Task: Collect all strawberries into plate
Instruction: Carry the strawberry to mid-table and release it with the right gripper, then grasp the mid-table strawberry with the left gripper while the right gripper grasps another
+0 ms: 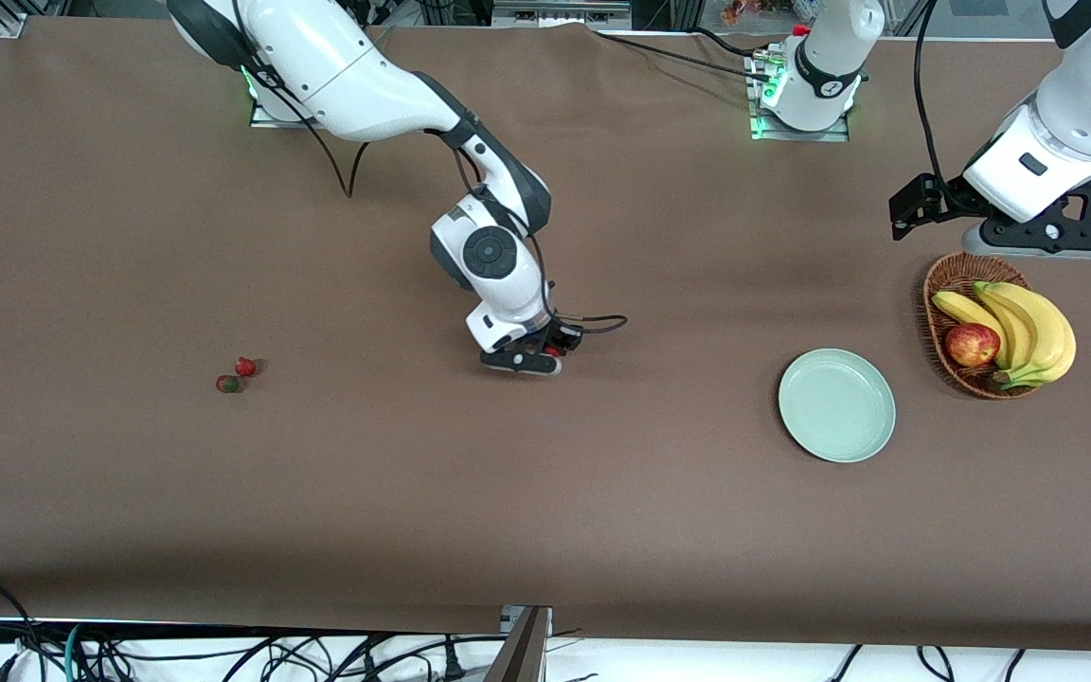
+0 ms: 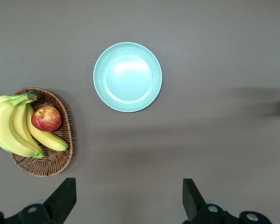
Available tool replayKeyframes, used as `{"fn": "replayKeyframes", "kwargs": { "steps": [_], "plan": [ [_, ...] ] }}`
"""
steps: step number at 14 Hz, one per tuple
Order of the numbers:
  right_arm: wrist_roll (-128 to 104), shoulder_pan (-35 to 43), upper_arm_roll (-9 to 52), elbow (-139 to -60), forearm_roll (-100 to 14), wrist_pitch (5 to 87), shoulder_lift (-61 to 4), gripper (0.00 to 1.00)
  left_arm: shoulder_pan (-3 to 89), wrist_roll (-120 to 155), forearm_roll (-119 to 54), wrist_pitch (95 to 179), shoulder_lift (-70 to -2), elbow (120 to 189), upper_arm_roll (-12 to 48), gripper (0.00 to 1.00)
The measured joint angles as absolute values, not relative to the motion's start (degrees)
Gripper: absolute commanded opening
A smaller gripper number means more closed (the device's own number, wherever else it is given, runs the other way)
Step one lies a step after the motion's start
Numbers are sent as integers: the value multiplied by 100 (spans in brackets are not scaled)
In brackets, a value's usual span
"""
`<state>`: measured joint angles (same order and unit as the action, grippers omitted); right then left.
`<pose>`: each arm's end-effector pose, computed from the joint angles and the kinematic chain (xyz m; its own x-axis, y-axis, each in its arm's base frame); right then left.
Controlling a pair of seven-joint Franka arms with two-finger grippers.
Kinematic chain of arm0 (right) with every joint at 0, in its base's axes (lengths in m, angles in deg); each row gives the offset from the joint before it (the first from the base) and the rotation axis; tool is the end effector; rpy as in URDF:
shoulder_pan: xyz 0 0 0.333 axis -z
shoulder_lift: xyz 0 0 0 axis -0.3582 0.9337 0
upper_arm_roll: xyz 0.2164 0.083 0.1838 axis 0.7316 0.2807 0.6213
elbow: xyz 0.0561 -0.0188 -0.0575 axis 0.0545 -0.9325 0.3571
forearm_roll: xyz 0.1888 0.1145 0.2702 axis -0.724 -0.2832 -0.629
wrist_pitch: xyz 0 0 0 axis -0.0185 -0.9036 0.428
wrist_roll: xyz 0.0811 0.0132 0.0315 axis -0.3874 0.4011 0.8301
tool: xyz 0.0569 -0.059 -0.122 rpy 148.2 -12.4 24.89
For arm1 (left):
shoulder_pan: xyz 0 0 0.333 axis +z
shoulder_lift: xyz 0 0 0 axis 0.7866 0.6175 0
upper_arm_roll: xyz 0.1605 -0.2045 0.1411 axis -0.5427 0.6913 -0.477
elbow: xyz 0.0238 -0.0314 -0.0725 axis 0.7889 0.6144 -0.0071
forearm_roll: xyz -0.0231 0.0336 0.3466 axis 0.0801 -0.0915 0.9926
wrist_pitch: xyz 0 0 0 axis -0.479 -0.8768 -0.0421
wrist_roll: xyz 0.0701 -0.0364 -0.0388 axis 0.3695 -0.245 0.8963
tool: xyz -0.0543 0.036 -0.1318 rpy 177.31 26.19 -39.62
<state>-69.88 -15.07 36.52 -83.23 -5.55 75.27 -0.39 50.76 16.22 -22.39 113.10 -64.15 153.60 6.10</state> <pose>0.5045 0.4842 0.1569 0.9810 -0.1930 0.0196 -0.1837 -0.9569 -0.2251 0.4912 -0.0641 0.5249 0.9979 -0.0419 -0.0497 -0.0435 -0.9986 -0.0311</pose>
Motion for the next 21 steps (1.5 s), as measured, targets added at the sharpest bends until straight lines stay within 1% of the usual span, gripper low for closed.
{"fn": "replayKeyframes", "kwargs": {
  "steps": [4, 5, 7, 9, 13, 16, 18, 19, 21],
  "plan": [
    [-7008, -1530, 3535, -8152, -555, 7499, -36, 100, 5077, 1622, -2239, 11310, -6415, 15360, 610, 100],
    [-7003, -1516, 3479, -8008, -554, 7349, -40, 100, 5076, 1622, -2239, 11310, -6415, 15360, 610, 100],
    [-6814, -1410, 3362, -7623, -550, 6665, -101, 100, 5076, 1622, -2239, 11310, -6415, 15360, 610, 100],
    [-6128, -1084, 3318, -7385, -550, 5916, -291, 100, 5076, 1622, -2245, 11293, -6402, 15361, 613, 100],
    [-4882, -177, 3271, -7335, -548, 4666, -771, 100, 5068, 1622, -2859, 10855, -6103, 15367, 653, 100],
    [-4159, 159, 2886, -7338, -543, 3882, -894, 100, 4971, 1567, -2955, 10713, -5599, 15365, 841, 100],
    [-3446, 263, 2528, -7364, -544, 3554, -894, 100, 4660, 1543, -2940, 10946, -5104, 15230, 1085, 100],
    [-3177, 347, 2411, -7393, -545, 3428, -895, 100, 4353, 1544, -2810, 11076, -4742, 15018, 1156, 100],
    [-2870, 592, 2322, -7516, -545, 3290, -896, 100, 3610, 1562, -2313, 11267, -3852, 14354, 1189, 100]
  ]
}}
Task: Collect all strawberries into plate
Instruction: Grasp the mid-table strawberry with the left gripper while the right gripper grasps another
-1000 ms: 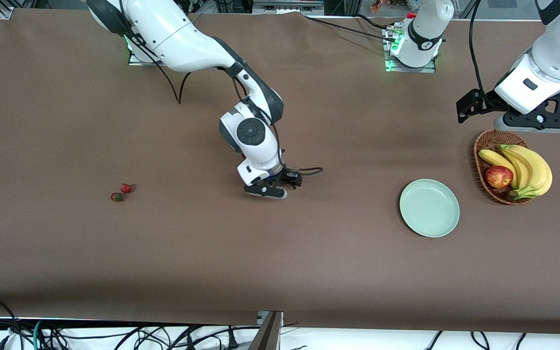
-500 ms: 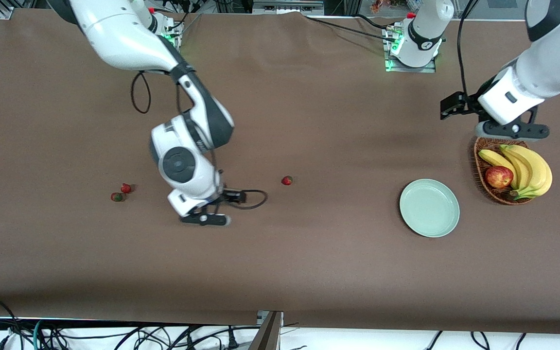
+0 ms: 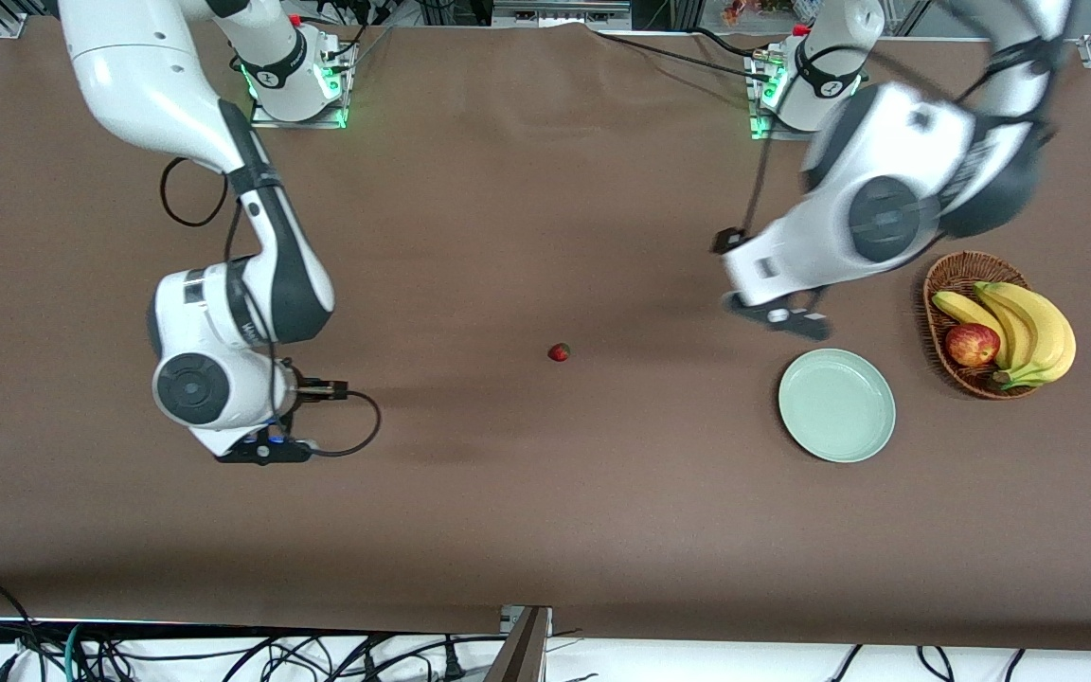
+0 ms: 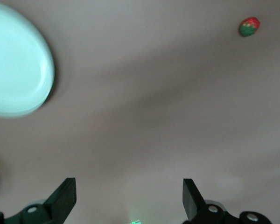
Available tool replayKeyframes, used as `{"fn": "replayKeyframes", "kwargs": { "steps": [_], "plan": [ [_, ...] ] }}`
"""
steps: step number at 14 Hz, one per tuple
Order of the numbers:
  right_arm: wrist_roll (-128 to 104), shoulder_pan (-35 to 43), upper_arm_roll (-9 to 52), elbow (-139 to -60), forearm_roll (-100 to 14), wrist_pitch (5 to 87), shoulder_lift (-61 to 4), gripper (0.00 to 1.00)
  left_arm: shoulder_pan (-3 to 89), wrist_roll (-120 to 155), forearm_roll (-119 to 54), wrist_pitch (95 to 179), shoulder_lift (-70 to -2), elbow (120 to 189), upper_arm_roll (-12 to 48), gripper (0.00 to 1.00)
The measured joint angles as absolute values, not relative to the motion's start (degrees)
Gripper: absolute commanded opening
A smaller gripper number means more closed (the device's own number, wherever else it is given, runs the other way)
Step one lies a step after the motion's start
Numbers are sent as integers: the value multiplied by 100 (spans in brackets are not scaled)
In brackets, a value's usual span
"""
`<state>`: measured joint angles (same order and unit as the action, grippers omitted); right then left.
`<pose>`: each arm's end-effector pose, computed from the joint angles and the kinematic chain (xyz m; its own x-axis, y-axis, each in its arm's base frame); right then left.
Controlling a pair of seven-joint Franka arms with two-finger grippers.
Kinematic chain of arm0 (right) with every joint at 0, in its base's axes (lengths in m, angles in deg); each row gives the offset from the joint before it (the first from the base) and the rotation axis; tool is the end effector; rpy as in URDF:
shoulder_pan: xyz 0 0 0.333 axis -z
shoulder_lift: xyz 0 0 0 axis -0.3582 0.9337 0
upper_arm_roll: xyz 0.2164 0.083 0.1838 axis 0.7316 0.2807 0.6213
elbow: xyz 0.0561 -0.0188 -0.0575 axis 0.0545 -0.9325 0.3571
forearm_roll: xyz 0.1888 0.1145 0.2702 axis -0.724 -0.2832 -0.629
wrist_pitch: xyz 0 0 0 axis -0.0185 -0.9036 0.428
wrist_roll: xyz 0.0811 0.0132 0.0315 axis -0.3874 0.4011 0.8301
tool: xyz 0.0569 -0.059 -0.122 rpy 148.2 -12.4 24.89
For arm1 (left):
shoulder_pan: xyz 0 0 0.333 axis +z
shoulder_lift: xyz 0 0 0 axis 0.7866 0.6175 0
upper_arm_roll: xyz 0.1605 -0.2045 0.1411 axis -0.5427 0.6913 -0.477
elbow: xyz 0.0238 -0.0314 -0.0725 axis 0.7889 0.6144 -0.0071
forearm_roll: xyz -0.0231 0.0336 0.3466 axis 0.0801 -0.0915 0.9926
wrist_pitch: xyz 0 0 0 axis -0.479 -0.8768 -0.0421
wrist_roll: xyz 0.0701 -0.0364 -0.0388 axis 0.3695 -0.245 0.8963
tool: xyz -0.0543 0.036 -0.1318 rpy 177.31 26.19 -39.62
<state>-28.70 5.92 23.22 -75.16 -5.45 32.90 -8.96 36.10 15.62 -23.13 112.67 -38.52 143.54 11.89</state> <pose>0.6337 0.1316 0.2496 0.9702 -0.0034 -0.2424 0.0230 -0.9941 0.1060 0.5105 -0.2582 0.3596 0.8662 -0.3826 -0.3214 -0.3881 -0.9203 0.0496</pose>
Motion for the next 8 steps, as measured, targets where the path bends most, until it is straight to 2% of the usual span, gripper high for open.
{"fn": "replayKeyframes", "kwargs": {
  "steps": [3, 8],
  "plan": [
    [-2414, 960, 2281, -7855, -545, 3381, -897, 100, 2919, 1627, -2120, 12309, -2741, 13614, 1184, 100],
    [-2022, 1187, 2162, -8527, -545, 3926, -981, 100, 2623, 1580, -2093, 14604, -1754, 13526, 1180, 100]
  ]
}}
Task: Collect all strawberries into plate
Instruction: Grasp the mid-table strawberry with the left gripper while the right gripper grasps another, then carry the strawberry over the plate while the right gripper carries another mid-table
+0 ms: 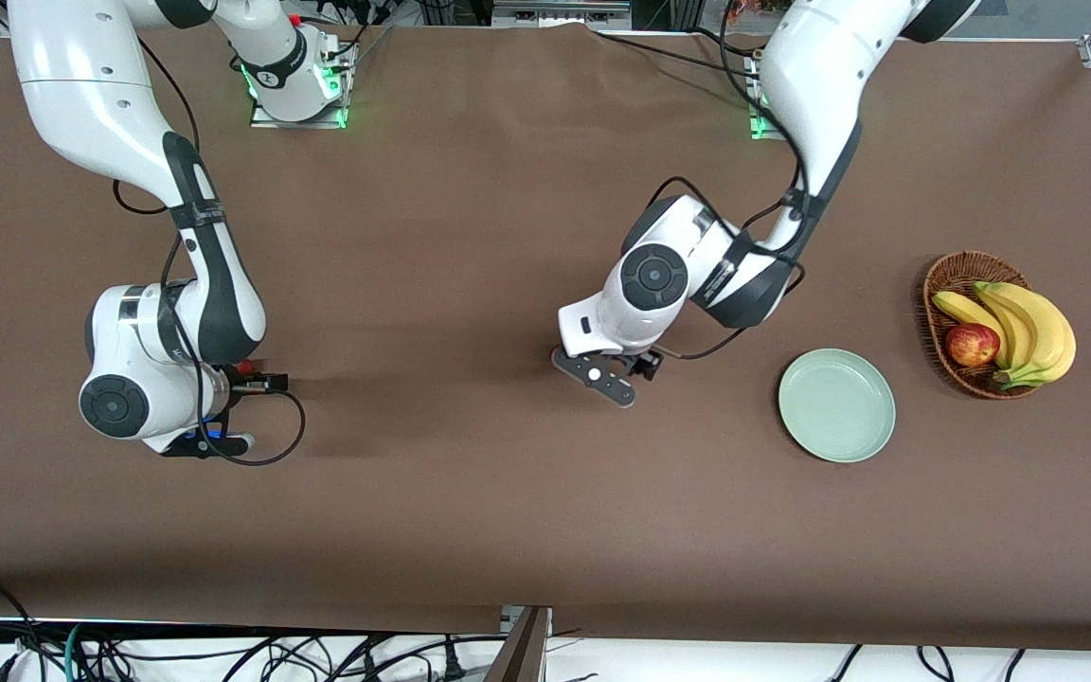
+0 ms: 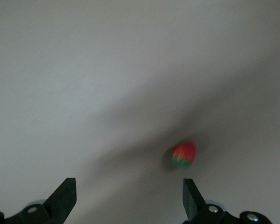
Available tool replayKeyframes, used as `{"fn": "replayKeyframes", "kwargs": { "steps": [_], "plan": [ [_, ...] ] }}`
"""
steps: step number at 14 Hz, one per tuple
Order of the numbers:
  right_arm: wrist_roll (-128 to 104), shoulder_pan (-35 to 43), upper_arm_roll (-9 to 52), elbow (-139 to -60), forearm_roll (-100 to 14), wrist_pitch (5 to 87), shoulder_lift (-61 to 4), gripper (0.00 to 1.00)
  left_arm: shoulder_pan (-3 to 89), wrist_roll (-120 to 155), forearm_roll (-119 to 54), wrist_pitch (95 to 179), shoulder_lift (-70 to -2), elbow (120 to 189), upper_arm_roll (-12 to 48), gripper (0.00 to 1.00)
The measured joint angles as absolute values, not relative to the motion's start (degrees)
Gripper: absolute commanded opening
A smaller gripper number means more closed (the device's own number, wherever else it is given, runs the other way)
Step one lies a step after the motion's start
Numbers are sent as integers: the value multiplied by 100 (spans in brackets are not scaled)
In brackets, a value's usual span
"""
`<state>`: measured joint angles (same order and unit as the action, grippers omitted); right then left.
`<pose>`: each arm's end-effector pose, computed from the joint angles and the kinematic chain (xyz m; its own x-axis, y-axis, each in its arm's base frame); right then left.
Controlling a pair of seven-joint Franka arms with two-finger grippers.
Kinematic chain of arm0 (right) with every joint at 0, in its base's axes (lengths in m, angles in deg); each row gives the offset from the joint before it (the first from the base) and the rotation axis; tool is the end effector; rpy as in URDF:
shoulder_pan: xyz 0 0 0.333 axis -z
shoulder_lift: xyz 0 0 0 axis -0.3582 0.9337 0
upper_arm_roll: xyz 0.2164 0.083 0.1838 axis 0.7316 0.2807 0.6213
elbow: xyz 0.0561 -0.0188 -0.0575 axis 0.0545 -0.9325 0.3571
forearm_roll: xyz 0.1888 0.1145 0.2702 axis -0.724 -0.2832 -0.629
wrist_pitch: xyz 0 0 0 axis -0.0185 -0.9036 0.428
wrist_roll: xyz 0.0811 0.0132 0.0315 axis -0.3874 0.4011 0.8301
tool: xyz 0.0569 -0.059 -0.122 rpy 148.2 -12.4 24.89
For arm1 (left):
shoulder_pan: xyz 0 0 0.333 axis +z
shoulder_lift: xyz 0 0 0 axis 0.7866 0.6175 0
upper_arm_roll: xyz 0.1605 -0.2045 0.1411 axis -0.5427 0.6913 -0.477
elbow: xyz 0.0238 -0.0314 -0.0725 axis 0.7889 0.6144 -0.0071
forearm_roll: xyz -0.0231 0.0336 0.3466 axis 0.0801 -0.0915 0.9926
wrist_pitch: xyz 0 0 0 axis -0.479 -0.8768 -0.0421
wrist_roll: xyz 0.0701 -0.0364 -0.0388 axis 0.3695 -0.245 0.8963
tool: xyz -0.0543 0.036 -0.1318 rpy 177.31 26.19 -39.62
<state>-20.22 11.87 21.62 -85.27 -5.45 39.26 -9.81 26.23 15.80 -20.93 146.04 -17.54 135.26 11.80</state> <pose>0.6176 0.0442 0.1986 0.9533 0.0149 -0.3017 0.0436 -0.9951 0.0884 0.5565 -0.3982 0.2277 0.8576 -0.5131 0.0346 -0.5135 -0.8507 0.1124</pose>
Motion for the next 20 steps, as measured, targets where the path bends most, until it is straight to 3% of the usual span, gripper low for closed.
{"fn": "replayKeyframes", "kwargs": {
  "steps": [4, 10, 13, 14, 15, 16, 17, 20],
  "plan": [
    [-1632, 1188, 1968, -9420, -545, 4731, -1235, 100, 2158, 2110, -2092, 15328, -1320, 13567, 1166, 100],
    [-1471, 1200, 1851, -9971, -545, 5015, -1477, 99, 2005, 2412, -1482, 15408, -1285, 13760, 1127, 100],
    [-1469, 1200, 1851, -10168, -545, 5369, -1486, 95, 1944, 2417, -1449, 15497, -1283, 13800, 1127, 75],
    [-1469, 1200, 1851, -10214, -545, 5445, -1486, 80, 1945, 2417, -1447, 15590, -1270, 13834, 1124, 74],
    [-1469, 1200, 1851, -10254, -545, 5510, -1487, 65, 1945, 2417, -1442, 15688, -1236, 13855, 1118, 57],
    [-1468, 1200, 1851, -10286, -545, 5552, -1487, 53, 1945, 2417, -1440, 15768, -1188, 13866, 1114, 21],
    [-1468, 1200, 1851, -10306, -545, 5572, -1487, 44, 1945, 2417, -1440, 15826, -1145, 13869, 1111, 4],
    [-1466, 1201, 1851, -10329, -545, 5589, -1490, 15, 1959, 2421, -1424, 15870, -1138, 13862, 1075, 0]
  ]
}}
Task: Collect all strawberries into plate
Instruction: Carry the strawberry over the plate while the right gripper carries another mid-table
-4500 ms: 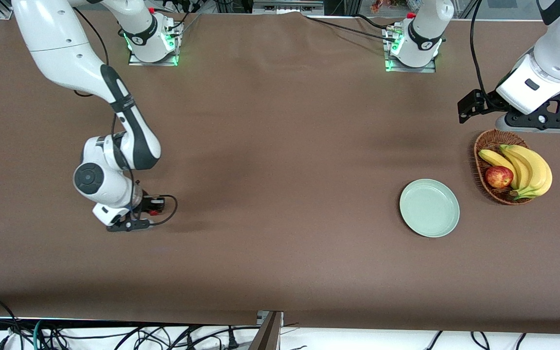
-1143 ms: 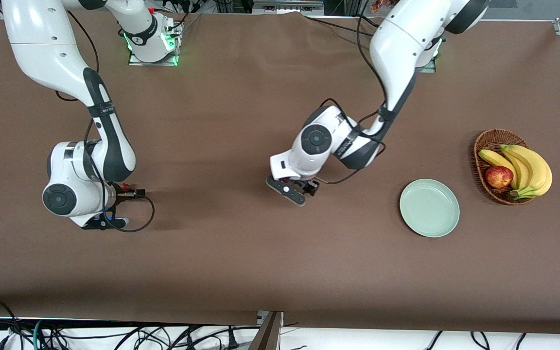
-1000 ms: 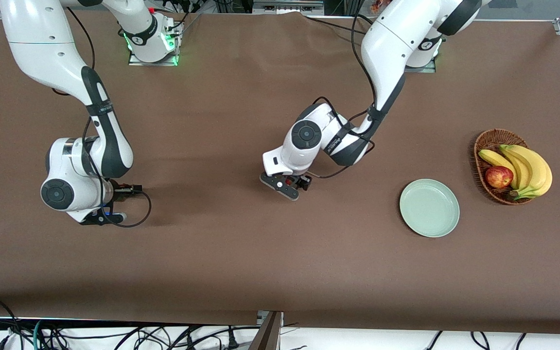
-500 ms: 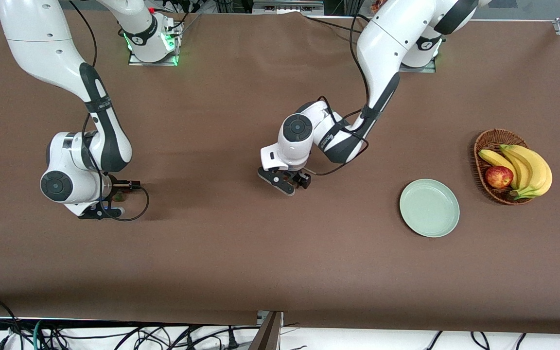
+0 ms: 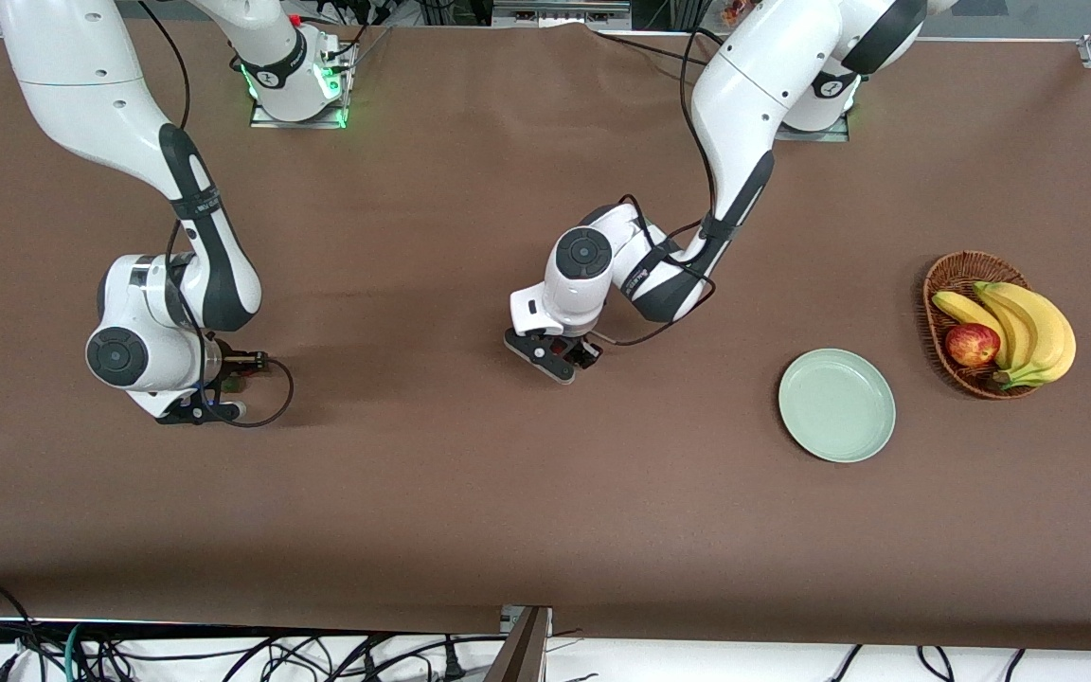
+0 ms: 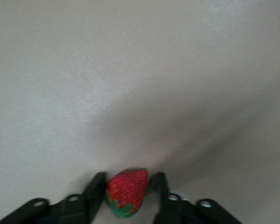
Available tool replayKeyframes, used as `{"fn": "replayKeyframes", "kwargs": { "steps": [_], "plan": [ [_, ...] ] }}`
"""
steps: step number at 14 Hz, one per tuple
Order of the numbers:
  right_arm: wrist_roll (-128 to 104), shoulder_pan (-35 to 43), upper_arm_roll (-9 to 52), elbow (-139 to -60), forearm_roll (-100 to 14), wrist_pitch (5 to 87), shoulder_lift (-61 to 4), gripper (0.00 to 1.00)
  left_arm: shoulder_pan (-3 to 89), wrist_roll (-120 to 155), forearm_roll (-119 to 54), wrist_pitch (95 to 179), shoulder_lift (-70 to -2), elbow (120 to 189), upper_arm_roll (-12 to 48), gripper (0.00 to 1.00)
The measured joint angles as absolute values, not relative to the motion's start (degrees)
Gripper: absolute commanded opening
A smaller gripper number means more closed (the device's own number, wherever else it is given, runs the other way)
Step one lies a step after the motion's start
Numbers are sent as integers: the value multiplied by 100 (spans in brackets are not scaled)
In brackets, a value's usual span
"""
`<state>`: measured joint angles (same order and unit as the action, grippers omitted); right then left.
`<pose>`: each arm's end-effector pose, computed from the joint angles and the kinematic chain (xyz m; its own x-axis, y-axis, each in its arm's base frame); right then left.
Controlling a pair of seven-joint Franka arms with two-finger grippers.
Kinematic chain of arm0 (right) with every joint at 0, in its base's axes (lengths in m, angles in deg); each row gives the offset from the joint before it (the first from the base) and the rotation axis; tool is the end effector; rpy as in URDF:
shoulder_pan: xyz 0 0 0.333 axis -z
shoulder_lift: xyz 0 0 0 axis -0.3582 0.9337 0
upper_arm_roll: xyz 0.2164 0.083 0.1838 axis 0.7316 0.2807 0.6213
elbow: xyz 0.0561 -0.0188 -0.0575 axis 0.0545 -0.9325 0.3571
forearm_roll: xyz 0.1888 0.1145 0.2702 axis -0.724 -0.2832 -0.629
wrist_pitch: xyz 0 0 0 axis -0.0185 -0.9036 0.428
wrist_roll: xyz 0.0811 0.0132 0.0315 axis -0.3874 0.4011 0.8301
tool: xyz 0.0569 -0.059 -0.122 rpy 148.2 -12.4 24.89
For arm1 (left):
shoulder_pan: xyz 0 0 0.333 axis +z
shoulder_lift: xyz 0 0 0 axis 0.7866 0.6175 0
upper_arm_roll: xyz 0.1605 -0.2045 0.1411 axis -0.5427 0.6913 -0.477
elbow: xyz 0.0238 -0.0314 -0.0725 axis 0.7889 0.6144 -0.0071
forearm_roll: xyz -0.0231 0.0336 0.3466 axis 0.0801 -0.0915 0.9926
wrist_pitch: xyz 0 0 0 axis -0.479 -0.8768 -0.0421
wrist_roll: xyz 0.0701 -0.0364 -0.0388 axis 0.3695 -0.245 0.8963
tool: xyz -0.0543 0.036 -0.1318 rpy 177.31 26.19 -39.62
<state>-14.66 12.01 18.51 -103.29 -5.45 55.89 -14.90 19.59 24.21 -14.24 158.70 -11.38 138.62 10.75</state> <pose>0.5766 0.0041 0.1572 0.9675 0.0637 -0.2448 0.0871 -0.9925 0.0857 0.5122 -0.4518 0.1510 0.8403 -0.5339 0.0938 -0.5398 -0.8401 0.0539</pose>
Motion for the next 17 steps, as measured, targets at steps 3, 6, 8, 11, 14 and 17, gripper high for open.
{"fn": "replayKeyframes", "kwargs": {
  "steps": [3, 6, 8, 11, 14, 17],
  "plan": [
    [-1458, 1200, 1852, -10331, -545, 5590, -1501, 4, 1995, 2431, -1424, 15785, -1175, 13831, 1070, 0],
    [-1458, 1196, 1959, -10278, -612, 5592, -1543, 4, 2151, 2449, -1423, 14885, -1506, 13713, 1054, 0],
    [-1562, 1182, 2238, -10152, -875, 5435, -1615, 4, 2372, 2433, -1415, 14009, -1876, 13684, 1028, 0],
    [-2658, 1132, 2947, -9945, -1156, 5321, -1703, 4, 3069, 1194, -1349, 13437, -2257, 13689, 1002, 0],
    [-4566, 689, 3581, -9552, -1184, 5390, -1647, 4, 4090, -531, -1349, 13294, -2332, 13701, 1005, 0],
    [-6351, -204, 3797, -8840, -1192, 5819, -1285, 4, 4873, -2188, -1347, 13199, -2329, 13749, 991, 0]
  ]
}}
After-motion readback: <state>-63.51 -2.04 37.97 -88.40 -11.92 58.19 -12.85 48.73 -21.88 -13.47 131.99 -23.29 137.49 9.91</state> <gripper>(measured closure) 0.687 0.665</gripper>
